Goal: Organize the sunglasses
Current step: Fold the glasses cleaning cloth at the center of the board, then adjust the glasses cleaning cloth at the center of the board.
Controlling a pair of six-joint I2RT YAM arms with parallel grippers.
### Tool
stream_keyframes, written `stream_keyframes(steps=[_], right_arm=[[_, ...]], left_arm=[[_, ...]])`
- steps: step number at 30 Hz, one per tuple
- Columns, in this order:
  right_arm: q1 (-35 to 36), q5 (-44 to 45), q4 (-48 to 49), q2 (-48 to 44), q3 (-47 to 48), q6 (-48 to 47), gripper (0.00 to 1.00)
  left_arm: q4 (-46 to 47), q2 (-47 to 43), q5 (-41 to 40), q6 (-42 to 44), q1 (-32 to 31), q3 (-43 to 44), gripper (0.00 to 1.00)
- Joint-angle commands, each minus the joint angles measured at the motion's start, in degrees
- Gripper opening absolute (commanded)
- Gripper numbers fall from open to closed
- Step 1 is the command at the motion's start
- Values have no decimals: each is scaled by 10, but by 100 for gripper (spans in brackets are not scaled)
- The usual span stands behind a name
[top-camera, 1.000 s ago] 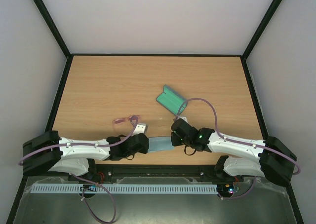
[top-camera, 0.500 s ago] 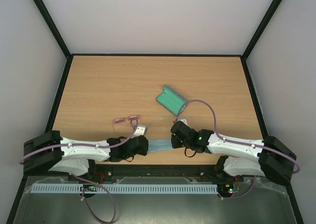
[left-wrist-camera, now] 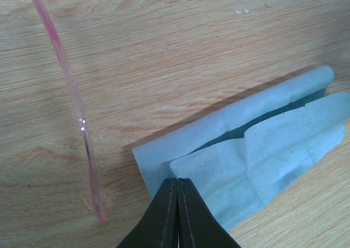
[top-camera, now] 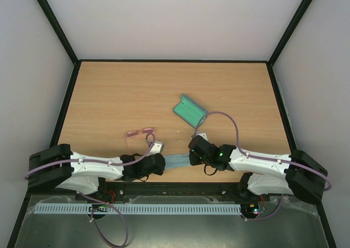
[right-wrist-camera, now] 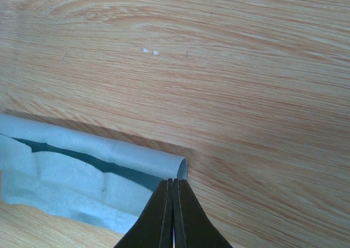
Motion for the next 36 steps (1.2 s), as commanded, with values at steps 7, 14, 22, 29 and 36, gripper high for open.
stream_keyframes(steps=[7, 14, 22, 29, 36], right_arm=[[5, 19, -17, -5, -6, 8, 1], [5, 16, -12, -6, -10, 8, 1], [6, -1, -2, 14, -8, 3, 8], [6, 4, -2, 35, 1, -7, 28], [6, -3, 35, 52, -3, -6, 32]], left_arm=[[19, 9, -16, -16, -21, -2, 2], [16, 10, -19, -28, -32, -2, 19], [-55, -46, -40, -59, -49, -1, 71], [-137, -167, -79, -69, -43, -2, 65], [-123, -162, -62, -58, -18, -17, 19]])
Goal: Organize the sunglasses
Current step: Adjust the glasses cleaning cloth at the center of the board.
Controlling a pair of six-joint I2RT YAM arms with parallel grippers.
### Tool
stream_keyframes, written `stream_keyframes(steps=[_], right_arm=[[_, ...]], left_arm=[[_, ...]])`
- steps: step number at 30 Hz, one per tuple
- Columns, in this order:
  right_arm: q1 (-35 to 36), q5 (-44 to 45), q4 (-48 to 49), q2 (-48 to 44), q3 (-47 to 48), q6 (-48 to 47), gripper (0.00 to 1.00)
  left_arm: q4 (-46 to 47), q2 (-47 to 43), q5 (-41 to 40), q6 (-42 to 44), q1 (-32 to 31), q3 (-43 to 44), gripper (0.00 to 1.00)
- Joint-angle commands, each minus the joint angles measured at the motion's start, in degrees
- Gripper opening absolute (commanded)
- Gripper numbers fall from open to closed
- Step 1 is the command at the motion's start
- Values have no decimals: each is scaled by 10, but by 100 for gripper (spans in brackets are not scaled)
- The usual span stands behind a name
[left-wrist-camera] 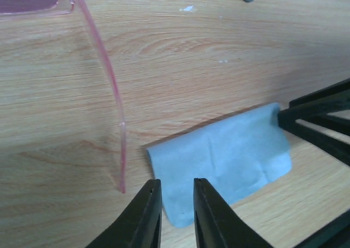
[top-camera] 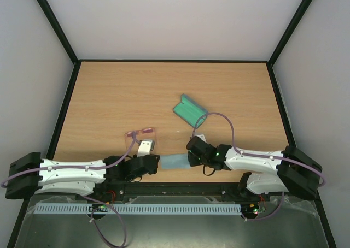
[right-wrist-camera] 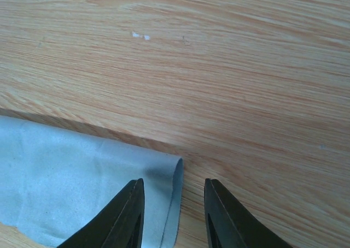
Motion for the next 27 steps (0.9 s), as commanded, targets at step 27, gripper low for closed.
stream_keyframes(steps=[27], right_arm=[[3, 1, 37, 17, -2, 4, 4]], left_arm=[[11, 16, 17, 21, 31, -25, 13]])
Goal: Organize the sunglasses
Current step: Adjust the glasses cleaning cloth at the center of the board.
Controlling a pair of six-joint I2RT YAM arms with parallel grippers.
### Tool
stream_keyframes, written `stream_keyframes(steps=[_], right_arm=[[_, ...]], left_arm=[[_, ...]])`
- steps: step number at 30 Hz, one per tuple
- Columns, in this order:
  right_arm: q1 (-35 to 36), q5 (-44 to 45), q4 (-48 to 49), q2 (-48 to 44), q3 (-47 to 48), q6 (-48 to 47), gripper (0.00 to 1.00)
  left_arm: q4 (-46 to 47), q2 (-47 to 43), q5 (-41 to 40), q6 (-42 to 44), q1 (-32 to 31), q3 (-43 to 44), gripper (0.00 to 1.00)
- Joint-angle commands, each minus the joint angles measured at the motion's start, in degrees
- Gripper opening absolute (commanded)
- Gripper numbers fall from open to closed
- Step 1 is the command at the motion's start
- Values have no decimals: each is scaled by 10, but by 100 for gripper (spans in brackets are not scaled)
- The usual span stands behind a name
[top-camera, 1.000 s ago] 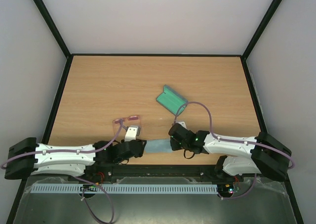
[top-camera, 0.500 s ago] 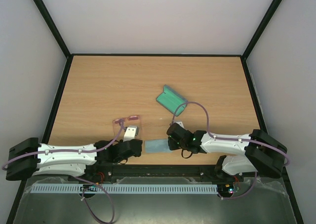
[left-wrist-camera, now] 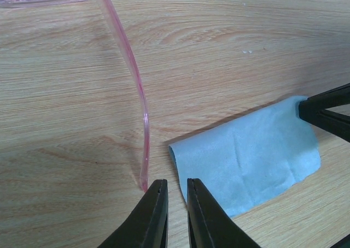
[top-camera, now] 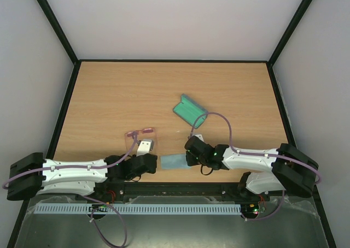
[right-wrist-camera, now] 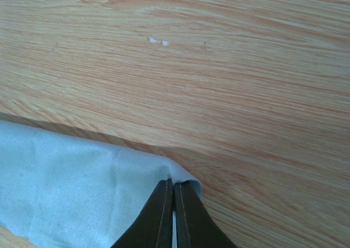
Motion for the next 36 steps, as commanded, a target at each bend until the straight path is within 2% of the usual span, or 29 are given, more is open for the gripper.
stream_keyframes(steps=[1, 23, 29, 36], right_arm=[[3, 15, -7, -12, -2, 2, 3], [-39, -1, 4, -15, 1, -21, 2], [-57, -22, 10, 3, 10, -33, 7], [-78, -30, 18, 17, 16, -44, 8]], left_arm=[[11, 4, 0, 7, 5, -10, 13], [36, 33, 17, 20, 14, -10, 13], [43, 41, 25, 28, 24, -8, 13], [54, 55, 38, 41, 39, -5, 13]])
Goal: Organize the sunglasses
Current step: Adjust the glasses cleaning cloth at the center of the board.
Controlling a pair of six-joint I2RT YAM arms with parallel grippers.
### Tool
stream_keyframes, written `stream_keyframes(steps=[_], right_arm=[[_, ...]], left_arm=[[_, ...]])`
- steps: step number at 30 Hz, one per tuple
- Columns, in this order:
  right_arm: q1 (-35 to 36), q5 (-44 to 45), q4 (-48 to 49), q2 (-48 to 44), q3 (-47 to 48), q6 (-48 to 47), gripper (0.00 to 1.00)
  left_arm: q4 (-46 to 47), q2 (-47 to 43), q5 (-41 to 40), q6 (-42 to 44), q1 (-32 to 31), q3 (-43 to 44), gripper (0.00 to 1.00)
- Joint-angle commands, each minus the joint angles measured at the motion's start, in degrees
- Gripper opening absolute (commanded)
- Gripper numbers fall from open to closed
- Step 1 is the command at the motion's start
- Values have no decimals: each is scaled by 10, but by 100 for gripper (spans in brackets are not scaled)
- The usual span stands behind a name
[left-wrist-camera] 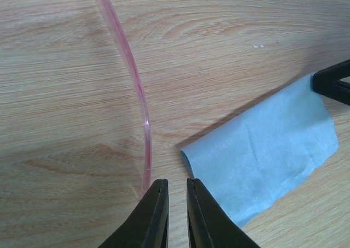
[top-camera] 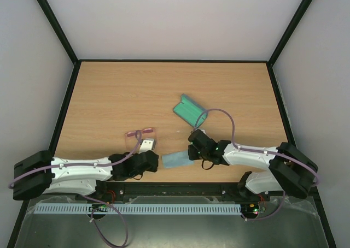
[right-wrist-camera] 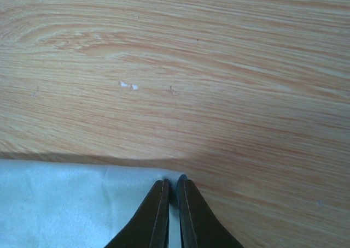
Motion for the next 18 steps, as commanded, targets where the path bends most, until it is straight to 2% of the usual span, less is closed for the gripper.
stream_keyframes(steps=[1, 8, 13, 18], right_arm=[[-14, -5, 2, 12, 16, -16, 8], [-19, -4, -7, 6, 24, -27, 4], [-19, -27, -11, -22, 9, -34, 22], [-19, -36, -8, -32, -9, -30, 22]], left_arm=[[10, 12, 9, 17, 12, -1, 13], [14, 24, 19, 30, 27, 5, 13], [15, 23, 22, 32, 32, 5, 13], [24, 28, 27, 33, 35, 2, 13]])
